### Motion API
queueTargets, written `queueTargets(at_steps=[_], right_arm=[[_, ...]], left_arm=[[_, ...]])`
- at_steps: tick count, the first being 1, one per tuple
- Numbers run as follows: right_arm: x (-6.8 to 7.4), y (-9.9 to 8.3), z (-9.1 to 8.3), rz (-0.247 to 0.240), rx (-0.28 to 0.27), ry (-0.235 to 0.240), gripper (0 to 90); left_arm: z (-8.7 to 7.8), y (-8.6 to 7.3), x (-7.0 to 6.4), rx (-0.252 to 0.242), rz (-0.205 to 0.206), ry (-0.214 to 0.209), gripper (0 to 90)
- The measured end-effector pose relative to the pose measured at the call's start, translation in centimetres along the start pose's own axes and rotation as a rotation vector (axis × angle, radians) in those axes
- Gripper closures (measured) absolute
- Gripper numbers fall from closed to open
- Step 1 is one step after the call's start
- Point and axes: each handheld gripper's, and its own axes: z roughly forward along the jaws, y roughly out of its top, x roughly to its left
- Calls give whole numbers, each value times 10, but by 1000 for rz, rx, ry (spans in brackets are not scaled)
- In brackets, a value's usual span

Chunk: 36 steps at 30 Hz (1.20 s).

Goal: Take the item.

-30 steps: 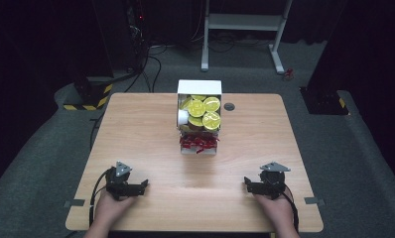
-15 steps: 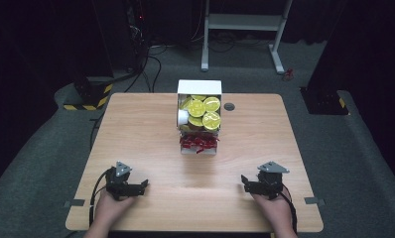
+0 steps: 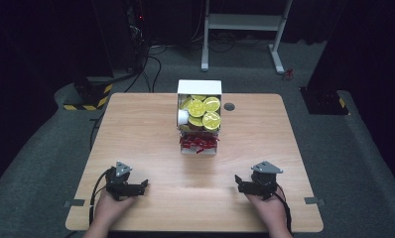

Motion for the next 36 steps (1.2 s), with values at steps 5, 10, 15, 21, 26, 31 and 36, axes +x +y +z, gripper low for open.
queueTargets(at_steps=[5,10,15,21,26,31,36], right_arm=[[5,4,0,-17,-9,5,94],[8,9,1,-24,-18,0,95],[11,18,4,-48,-19,15,102],[16,28,10,-56,-20,45,105],[18,38,8,-41,-47,63,114],[17,50,3,-30,-69,69,120],[17,59,0,-21,-95,76,121]], left_arm=[[0,0,0,0,-2,0,3],[0,0,0,1,2,2,3],[0,0,0,2,6,4,4],[-1,0,0,2,2,3,5],[-1,0,0,1,1,3,5],[-1,-1,0,1,1,3,6],[-1,-1,0,1,1,3,6]])
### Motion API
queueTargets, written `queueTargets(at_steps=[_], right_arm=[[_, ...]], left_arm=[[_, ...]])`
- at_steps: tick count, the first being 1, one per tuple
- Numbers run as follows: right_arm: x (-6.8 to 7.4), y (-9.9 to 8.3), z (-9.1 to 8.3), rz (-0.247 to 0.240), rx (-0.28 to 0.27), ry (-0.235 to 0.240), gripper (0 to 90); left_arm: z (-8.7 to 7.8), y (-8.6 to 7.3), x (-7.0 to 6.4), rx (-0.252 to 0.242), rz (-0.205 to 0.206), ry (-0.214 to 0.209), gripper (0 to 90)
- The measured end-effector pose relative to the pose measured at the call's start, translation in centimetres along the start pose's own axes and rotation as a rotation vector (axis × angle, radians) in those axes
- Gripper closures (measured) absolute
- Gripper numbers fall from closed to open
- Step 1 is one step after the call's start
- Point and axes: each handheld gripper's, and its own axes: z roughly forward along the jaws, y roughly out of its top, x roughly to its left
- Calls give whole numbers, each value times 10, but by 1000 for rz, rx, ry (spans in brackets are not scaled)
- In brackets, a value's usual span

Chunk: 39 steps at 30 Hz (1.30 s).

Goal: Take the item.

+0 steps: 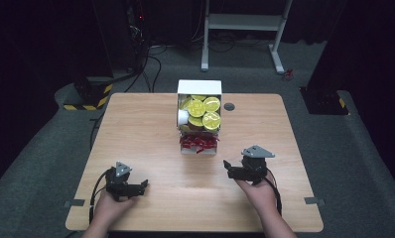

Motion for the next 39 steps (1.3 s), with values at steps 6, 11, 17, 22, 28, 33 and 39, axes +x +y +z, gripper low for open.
queueTargets(at_steps=[6,11,17,22,28,33,39], right_arm=[[0,7,-4,5,-26,2,124],[-1,11,-10,6,-47,-1,124],[-3,19,-18,4,-83,-12,134],[-1,25,-24,-19,-98,-6,142],[2,32,-29,-33,-111,-2,141],[4,38,-32,-35,-124,2,139],[4,44,-36,-38,-140,5,140]], left_arm=[[0,0,0,0,1,-1,6],[0,0,0,1,2,-3,5],[0,0,0,0,22,-18,5],[0,0,0,-1,28,-19,6],[-1,-1,-1,-1,26,-21,7],[-1,-1,-1,-1,25,-23,6],[-1,-1,-1,-1,22,-30,3]])
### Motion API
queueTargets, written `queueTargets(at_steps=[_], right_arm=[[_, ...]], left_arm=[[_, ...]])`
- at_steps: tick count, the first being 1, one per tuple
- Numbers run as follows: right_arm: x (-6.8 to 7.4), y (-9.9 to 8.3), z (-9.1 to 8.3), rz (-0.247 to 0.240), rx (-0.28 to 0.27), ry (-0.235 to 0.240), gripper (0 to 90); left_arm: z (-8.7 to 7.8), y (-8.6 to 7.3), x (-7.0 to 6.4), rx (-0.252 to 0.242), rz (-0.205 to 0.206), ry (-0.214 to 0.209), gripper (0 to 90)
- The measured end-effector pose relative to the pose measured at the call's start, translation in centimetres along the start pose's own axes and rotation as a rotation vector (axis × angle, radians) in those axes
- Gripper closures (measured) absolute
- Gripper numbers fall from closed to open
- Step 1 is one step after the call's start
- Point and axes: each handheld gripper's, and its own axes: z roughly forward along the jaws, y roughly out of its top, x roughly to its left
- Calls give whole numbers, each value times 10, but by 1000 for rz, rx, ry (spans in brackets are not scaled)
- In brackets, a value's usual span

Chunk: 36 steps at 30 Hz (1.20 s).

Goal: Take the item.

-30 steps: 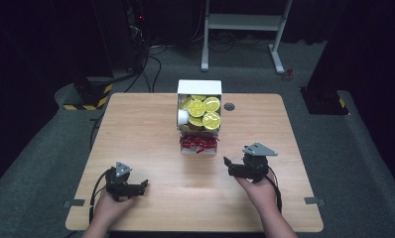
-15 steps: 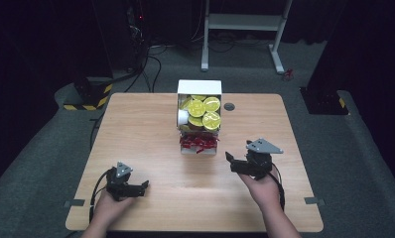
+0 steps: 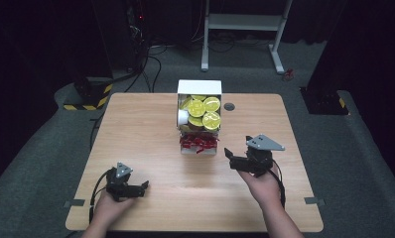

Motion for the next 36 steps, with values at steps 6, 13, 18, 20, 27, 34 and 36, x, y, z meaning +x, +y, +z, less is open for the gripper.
queueTargets(at_steps=[6,13,18,20,27,34,36], right_arm=[[-3,7,-5,8,-20,0,142],[-3,16,-11,7,-45,-4,141],[-2,22,-10,4,-54,2,138],[-2,24,-10,1,-57,4,138],[-3,34,-12,-5,-66,2,138],[-1,44,-13,-10,-79,4,140],[-1,46,-13,-10,-83,8,139]], left_arm=[[0,0,0,1,2,-1,3],[0,0,0,1,3,-1,4],[0,0,0,1,2,-1,4],[0,0,0,0,2,0,4],[-1,0,0,2,11,3,5],[-1,0,1,3,15,5,4],[-1,0,1,2,16,5,4]])
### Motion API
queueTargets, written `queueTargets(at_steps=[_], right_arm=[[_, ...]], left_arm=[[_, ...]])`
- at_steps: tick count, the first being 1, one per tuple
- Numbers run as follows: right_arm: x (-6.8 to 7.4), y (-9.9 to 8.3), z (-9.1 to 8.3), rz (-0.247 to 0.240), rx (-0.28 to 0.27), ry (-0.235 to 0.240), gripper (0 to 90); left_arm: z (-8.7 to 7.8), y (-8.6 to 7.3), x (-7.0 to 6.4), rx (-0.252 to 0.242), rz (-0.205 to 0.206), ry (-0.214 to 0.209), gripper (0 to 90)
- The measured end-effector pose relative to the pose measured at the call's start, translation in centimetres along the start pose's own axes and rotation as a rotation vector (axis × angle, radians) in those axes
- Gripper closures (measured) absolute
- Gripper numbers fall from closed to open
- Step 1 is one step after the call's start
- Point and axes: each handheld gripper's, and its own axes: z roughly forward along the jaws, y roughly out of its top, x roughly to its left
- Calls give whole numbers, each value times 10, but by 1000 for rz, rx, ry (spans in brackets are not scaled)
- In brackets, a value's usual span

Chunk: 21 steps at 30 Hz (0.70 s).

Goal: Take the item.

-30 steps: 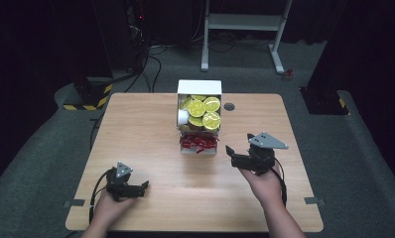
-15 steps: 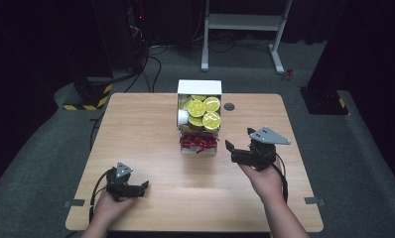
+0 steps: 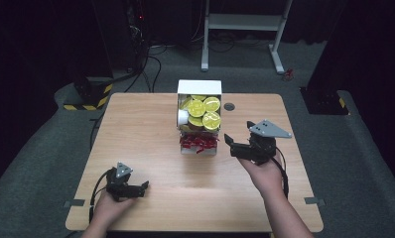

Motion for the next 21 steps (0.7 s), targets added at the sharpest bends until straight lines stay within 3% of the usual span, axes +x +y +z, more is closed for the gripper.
queueTargets(at_steps=[21], right_arm=[[12,23,14,-20,0,44,148]], left_arm=[[0,0,0,-2,-2,-1,4]])
